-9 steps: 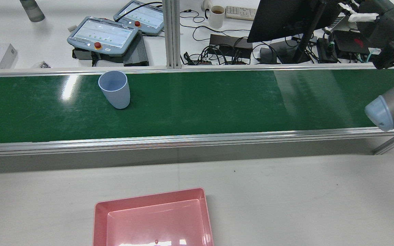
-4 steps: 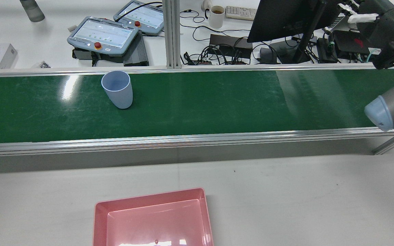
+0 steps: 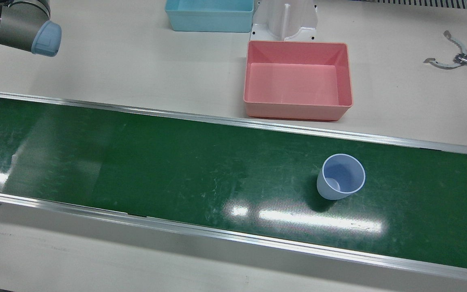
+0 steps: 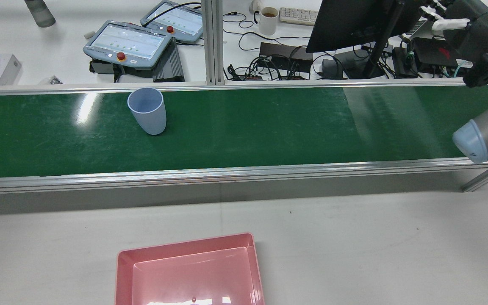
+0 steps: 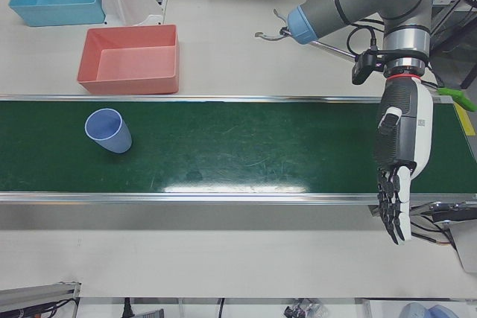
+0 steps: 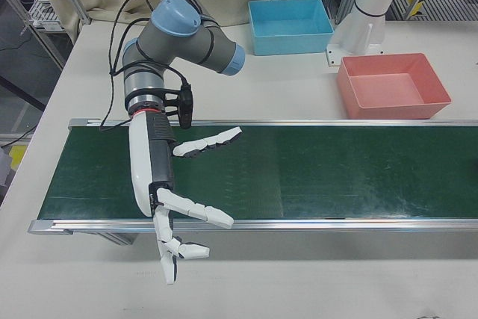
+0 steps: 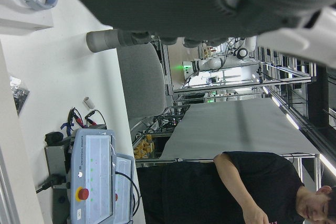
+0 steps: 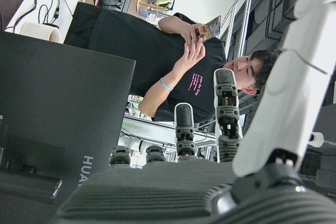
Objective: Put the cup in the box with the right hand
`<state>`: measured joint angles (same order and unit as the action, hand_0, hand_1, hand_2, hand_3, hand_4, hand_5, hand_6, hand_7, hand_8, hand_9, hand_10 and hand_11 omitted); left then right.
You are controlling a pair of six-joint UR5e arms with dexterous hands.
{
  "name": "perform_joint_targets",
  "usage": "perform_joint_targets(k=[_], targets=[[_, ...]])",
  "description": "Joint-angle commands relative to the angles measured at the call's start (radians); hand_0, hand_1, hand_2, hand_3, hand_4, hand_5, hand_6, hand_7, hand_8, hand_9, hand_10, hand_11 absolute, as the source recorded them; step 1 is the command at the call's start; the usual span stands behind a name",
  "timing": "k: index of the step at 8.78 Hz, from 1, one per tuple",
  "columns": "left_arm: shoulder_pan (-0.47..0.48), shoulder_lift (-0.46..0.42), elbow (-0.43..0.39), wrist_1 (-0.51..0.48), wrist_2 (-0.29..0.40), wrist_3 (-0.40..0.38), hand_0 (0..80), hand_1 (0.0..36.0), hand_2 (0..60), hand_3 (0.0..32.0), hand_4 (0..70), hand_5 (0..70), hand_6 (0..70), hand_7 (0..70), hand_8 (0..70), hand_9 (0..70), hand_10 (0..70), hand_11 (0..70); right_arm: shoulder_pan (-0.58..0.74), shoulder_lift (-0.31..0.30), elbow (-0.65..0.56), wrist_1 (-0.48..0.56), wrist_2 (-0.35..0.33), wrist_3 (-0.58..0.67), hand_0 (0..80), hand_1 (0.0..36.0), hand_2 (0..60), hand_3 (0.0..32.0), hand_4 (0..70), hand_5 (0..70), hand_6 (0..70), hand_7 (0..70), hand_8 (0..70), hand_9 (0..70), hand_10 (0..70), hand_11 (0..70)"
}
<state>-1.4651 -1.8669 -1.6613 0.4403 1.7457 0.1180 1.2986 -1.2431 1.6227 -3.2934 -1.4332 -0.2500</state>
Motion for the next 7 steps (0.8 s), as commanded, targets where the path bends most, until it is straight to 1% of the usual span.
perform_joint_targets(k=[1, 2, 3, 4, 6, 7], targets=[[0.0, 0.0, 0.0, 0.0, 0.0, -0.001, 0.0, 0.0, 0.0, 0.0, 0.0, 0.0, 0.0, 0.0, 0.0, 0.0, 0.0, 0.0, -0.002, 0.005, -0.007, 0.0, 0.004, 0.0, 53.9, 9.7, 0.0, 9.0, 28.3, 4.4, 6.5, 38.5, 0.4, 7.2, 3.1, 6.0], [-0.001, 0.0, 0.0, 0.0, 0.0, 0.0, 0.0, 0.0, 0.0, 0.0, 0.0, 0.0, 0.0, 0.0, 0.0, 0.0, 0.0, 0.0, -0.002, 0.007, -0.007, 0.0, 0.004, 0.0, 53.7, 9.7, 0.0, 8.2, 29.2, 4.4, 7.0, 40.4, 0.8, 8.1, 3.6, 6.7], [0.0, 0.0, 0.0, 0.0, 0.0, 0.0, 0.0, 0.0, 0.0, 0.0, 0.0, 0.0, 0.0, 0.0, 0.0, 0.0, 0.0, 0.0, -0.002, 0.007, -0.007, 0.0, 0.004, 0.0, 53.8, 9.7, 0.0, 8.6, 28.9, 4.4, 6.8, 39.5, 0.5, 7.5, 3.3, 6.3], [0.0, 0.0, 0.0, 0.0, 0.0, 0.0, 0.0, 0.0, 0.0, 0.0, 0.0, 0.0, 0.0, 0.0, 0.0, 0.0, 0.0, 0.0, -0.002, 0.007, -0.006, 0.0, 0.004, 0.0, 53.9, 9.9, 0.0, 8.8, 29.3, 4.4, 6.9, 40.5, 0.4, 7.6, 3.2, 6.1], [0.0, 0.0, 0.0, 0.0, 0.0, 0.0, 0.0, 0.0, 0.0, 0.0, 0.0, 0.0, 0.0, 0.0, 0.0, 0.0, 0.0, 0.0, -0.002, 0.007, -0.006, 0.0, 0.004, 0.0, 54.0, 10.0, 0.0, 8.8, 29.0, 4.4, 6.8, 40.1, 0.3, 7.4, 3.0, 5.8], [-0.001, 0.0, 0.0, 0.0, 0.0, 0.0, 0.0, 0.0, 0.0, 0.0, 0.0, 0.0, 0.0, 0.0, 0.0, 0.0, 0.0, 0.0, -0.004, 0.01, -0.006, 0.0, 0.004, 0.0, 53.9, 10.0, 0.0, 9.4, 28.7, 4.4, 6.7, 39.7, 0.3, 7.2, 3.0, 5.8]])
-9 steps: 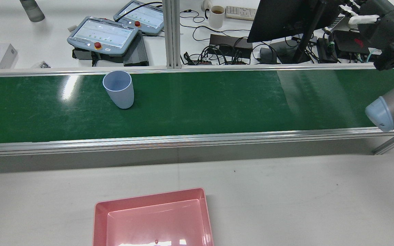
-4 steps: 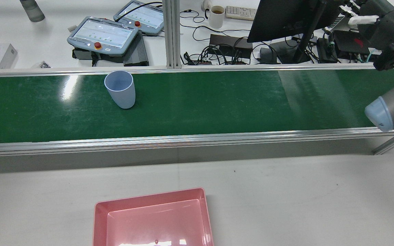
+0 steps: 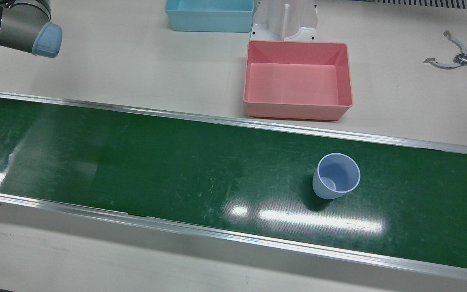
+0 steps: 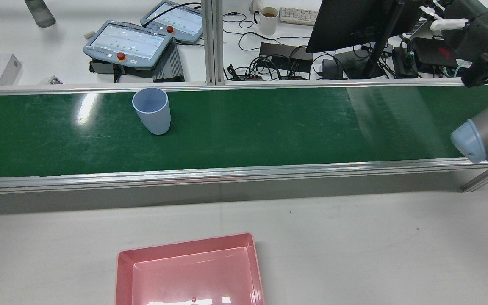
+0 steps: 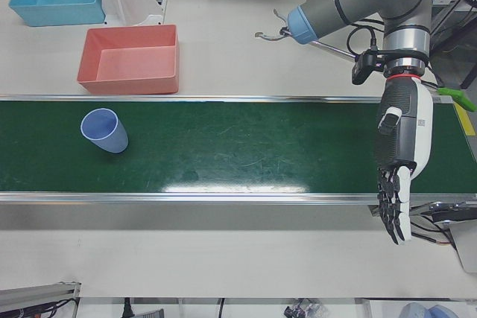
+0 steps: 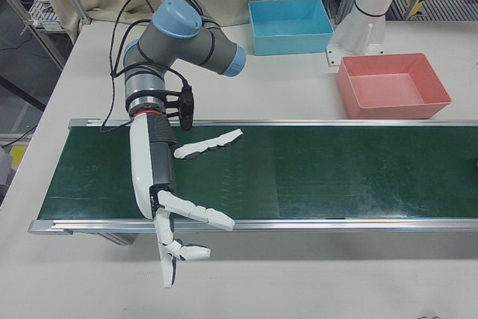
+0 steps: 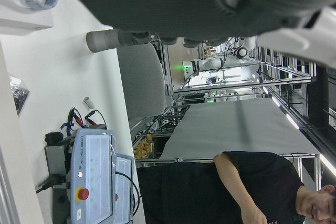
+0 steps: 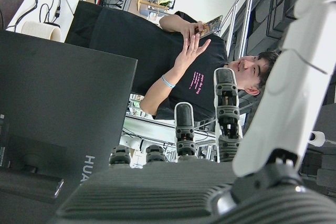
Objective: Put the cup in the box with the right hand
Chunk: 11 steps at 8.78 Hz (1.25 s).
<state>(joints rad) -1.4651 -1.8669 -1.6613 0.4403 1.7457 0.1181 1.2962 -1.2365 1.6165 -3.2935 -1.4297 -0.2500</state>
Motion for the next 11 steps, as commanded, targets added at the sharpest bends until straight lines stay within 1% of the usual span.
perform_joint_targets(k=[1, 4, 6, 7, 8, 10, 11], targets=[[0.0, 0.0, 0.0, 0.0, 0.0, 0.0, 0.0, 0.0, 0.0, 0.0, 0.0, 0.0, 0.0, 0.0, 0.0, 0.0, 0.0, 0.0, -0.002, 0.005, 0.0, 0.0, 0.0, 0.0, 53.8, 10.0, 0.0, 9.2, 28.9, 4.4, 6.8, 40.2, 0.3, 7.1, 3.0, 5.9], [-0.001, 0.0, 0.0, 0.0, 0.0, 0.0, 0.0, 0.0, 0.0, 0.0, 0.0, 0.0, 0.0, 0.0, 0.0, 0.0, 0.0, 0.0, 0.0, 0.006, 0.002, 0.0, 0.002, 0.0, 53.8, 9.8, 0.0, 8.8, 29.4, 4.4, 7.0, 40.7, 0.5, 7.7, 3.1, 6.0], [0.0, 0.0, 0.0, 0.0, 0.0, 0.0, 0.0, 0.0, 0.0, 0.0, 0.0, 0.0, 0.0, 0.0, 0.0, 0.0, 0.0, 0.0, 0.011, -0.008, 0.002, 0.0, 0.003, 0.003, 53.9, 9.9, 0.0, 8.8, 29.4, 4.4, 6.9, 40.5, 0.6, 8.0, 3.1, 6.0], [-0.001, 0.0, 0.0, 0.0, 0.0, -0.001, 0.0, 0.0, 0.0, 0.0, 0.0, 0.0, 0.0, 0.0, 0.0, 0.0, 0.0, 0.0, 0.053, -0.017, 0.003, 0.0, 0.003, 0.012, 53.9, 9.8, 0.0, 9.4, 28.2, 4.4, 6.5, 38.3, 0.3, 7.0, 2.9, 5.7], [-0.001, 0.0, 0.0, 0.0, 0.0, 0.0, 0.0, 0.0, 0.0, 0.0, 0.0, 0.0, 0.0, 0.0, 0.0, 0.0, 0.0, 0.0, 0.06, -0.052, 0.008, 0.003, 0.003, 0.011, 54.1, 10.2, 0.0, 10.8, 27.2, 4.5, 5.9, 36.2, 0.1, 6.0, 2.6, 5.3], [0.0, 0.0, 0.0, 0.0, 0.0, 0.0, 0.0, 0.0, 0.0, 0.0, 0.0, 0.0, 0.0, 0.0, 0.0, 0.0, 0.0, 0.0, 0.084, -0.055, 0.025, 0.003, -0.002, 0.002, 54.4, 10.6, 0.0, 12.4, 23.9, 4.8, 4.5, 28.1, 0.0, 4.2, 2.8, 5.6], [0.0, 0.0, 0.0, 0.0, 0.0, 0.0, 0.0, 0.0, 0.0, 0.0, 0.0, 0.0, 0.0, 0.0, 0.0, 0.0, 0.0, 0.0, 0.107, -0.082, 0.034, 0.005, -0.008, -0.001, 54.3, 10.7, 0.0, 13.4, 23.8, 4.8, 4.3, 27.7, 0.0, 4.1, 3.0, 6.0]])
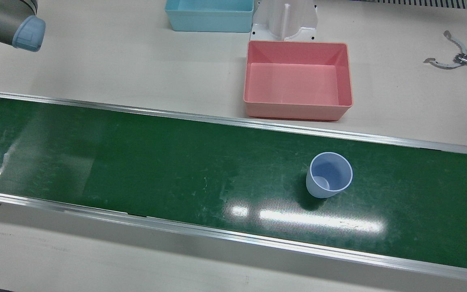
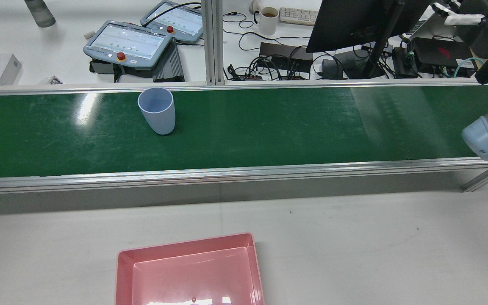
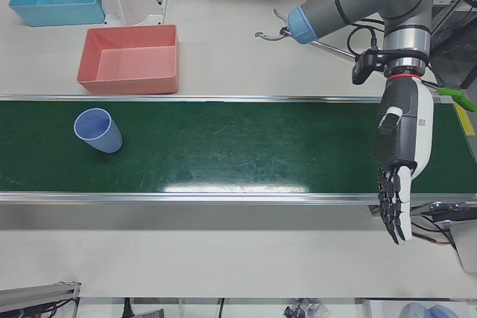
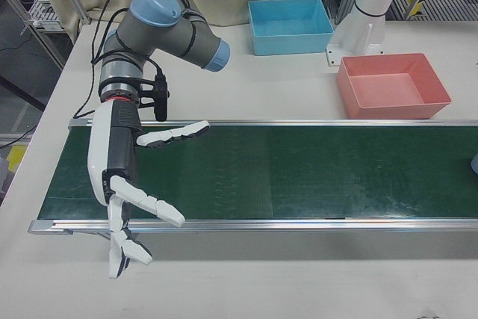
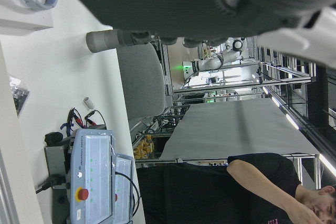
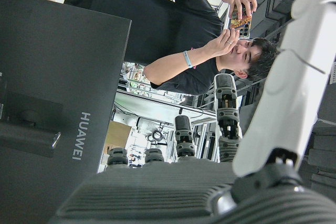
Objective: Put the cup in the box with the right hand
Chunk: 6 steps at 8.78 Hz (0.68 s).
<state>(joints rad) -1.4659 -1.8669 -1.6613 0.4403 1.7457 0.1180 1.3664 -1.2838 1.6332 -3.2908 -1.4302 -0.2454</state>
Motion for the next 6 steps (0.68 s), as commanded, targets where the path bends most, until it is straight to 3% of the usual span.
perform_joint_targets(k=[1, 6], targets=[[0.001, 0.0, 0.0, 0.0, 0.0, 0.0, 0.0, 0.0, 0.0, 0.0, 0.0, 0.0, 0.0, 0.0, 0.0, 0.0, 0.0, 0.0, 0.036, -0.063, 0.037, 0.004, -0.007, -0.006, 54.3, 11.3, 0.0, 14.4, 23.8, 4.9, 4.2, 27.7, 0.0, 4.1, 3.0, 6.1], [-0.001, 0.0, 0.0, 0.0, 0.0, 0.0, 0.0, 0.0, 0.0, 0.0, 0.0, 0.0, 0.0, 0.0, 0.0, 0.0, 0.0, 0.0, 0.013, -0.052, 0.025, 0.004, -0.009, -0.009, 54.2, 10.7, 0.0, 14.0, 24.2, 4.9, 4.5, 29.3, 0.0, 4.4, 3.4, 6.6]])
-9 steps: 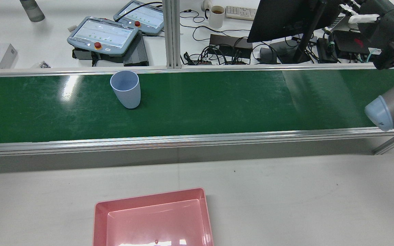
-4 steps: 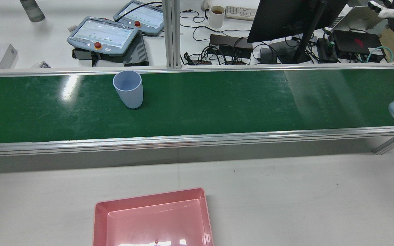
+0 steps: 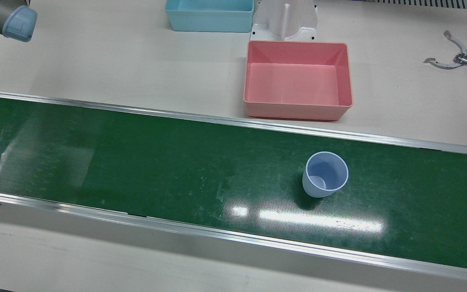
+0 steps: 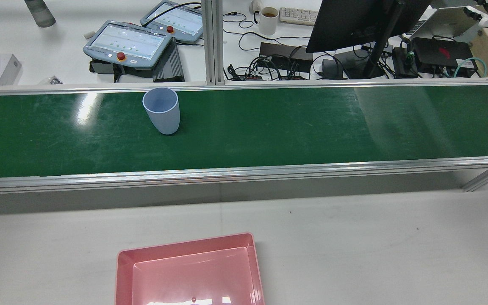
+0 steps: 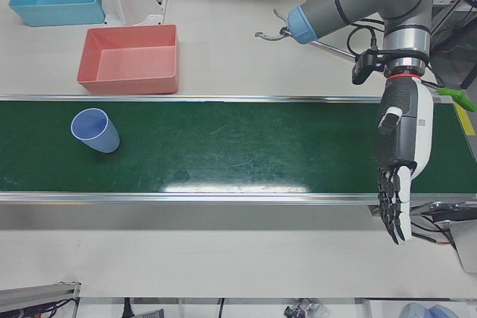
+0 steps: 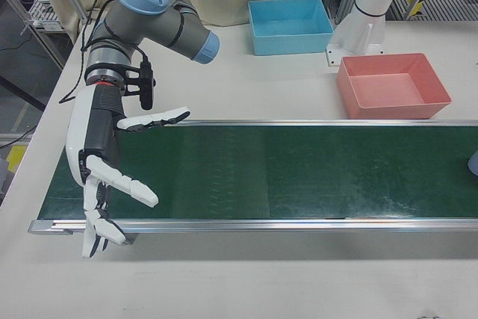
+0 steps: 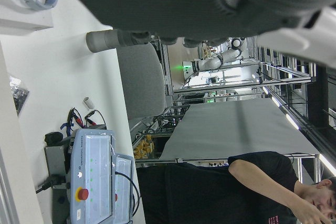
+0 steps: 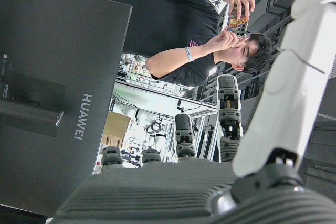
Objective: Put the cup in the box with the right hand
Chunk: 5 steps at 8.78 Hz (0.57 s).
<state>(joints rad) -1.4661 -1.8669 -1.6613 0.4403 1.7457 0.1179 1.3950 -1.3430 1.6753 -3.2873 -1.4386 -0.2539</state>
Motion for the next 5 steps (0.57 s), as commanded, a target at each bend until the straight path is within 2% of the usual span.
perform_joint_targets(k=[1, 4, 5], targets=[[0.001, 0.0, 0.0, 0.0, 0.0, 0.0, 0.0, 0.0, 0.0, 0.0, 0.0, 0.0, 0.0, 0.0, 0.0, 0.0, 0.0, 0.0, -0.016, 0.01, -0.023, 0.003, 0.001, -0.001, 54.0, 10.7, 0.0, 14.2, 24.2, 4.8, 4.5, 29.4, 0.0, 4.5, 3.6, 6.8], [0.0, 0.0, 0.0, 0.0, 0.0, -0.001, 0.0, 0.0, 0.0, 0.0, 0.0, 0.0, 0.0, 0.0, 0.0, 0.0, 0.0, 0.0, -0.025, 0.002, -0.021, 0.005, 0.0, -0.002, 54.3, 10.8, 0.0, 14.4, 24.4, 5.0, 4.6, 29.6, 0.0, 4.7, 3.8, 7.2], [0.001, 0.0, 0.0, 0.0, 0.0, -0.001, 0.0, 0.0, 0.0, 0.0, 0.0, 0.0, 0.0, 0.0, 0.0, 0.0, 0.0, 0.0, -0.03, 0.022, -0.013, 0.002, 0.001, -0.001, 54.6, 10.9, 0.0, 14.2, 24.5, 4.9, 4.6, 29.7, 0.0, 4.5, 3.6, 6.8]])
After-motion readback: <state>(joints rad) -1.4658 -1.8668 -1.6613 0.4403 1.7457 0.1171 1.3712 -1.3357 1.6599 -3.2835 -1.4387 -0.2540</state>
